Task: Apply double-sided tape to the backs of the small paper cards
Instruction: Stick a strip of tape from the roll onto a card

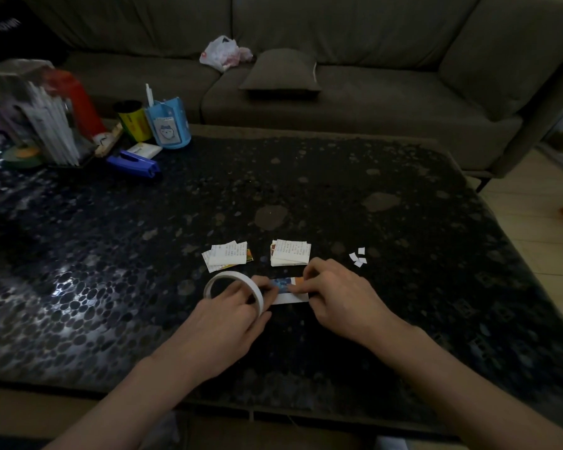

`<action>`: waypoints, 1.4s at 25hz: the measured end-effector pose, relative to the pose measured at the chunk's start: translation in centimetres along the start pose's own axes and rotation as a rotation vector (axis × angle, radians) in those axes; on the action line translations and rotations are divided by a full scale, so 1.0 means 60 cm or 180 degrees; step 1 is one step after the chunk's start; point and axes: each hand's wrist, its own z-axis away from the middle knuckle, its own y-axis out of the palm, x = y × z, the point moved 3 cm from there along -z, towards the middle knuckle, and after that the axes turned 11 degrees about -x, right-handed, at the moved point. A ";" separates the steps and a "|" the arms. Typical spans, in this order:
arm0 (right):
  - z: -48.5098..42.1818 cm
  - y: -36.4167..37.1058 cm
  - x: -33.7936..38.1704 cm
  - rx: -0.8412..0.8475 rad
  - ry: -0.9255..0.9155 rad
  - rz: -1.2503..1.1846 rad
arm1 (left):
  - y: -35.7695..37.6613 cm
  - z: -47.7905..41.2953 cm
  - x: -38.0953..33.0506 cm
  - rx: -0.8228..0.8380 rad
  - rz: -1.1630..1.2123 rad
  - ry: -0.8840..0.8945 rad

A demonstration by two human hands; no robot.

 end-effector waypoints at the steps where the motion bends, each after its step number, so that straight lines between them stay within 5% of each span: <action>1: 0.001 0.000 -0.001 -0.0012 -0.0004 -0.0020 | 0.002 0.002 -0.002 0.0024 -0.0177 0.0082; 9: -0.008 0.005 -0.035 -0.0325 0.0933 -0.1163 | 0.001 -0.002 0.000 0.0045 -0.0366 0.0155; 15: 0.006 0.002 -0.018 -0.0276 0.0014 -0.0484 | -0.002 -0.003 -0.002 0.0056 -0.0336 0.0124; 23: 0.011 -0.004 -0.006 -0.0137 -0.0397 -0.0096 | -0.003 -0.003 -0.004 0.0067 -0.0256 0.0112; 30: 0.000 -0.003 -0.024 -0.0742 0.0647 -0.0895 | -0.003 -0.003 -0.002 0.0038 -0.0120 0.0088; 35: -0.010 -0.008 -0.029 -0.0886 0.0644 -0.0363 | -0.009 -0.010 0.006 -0.0145 0.0253 -0.0120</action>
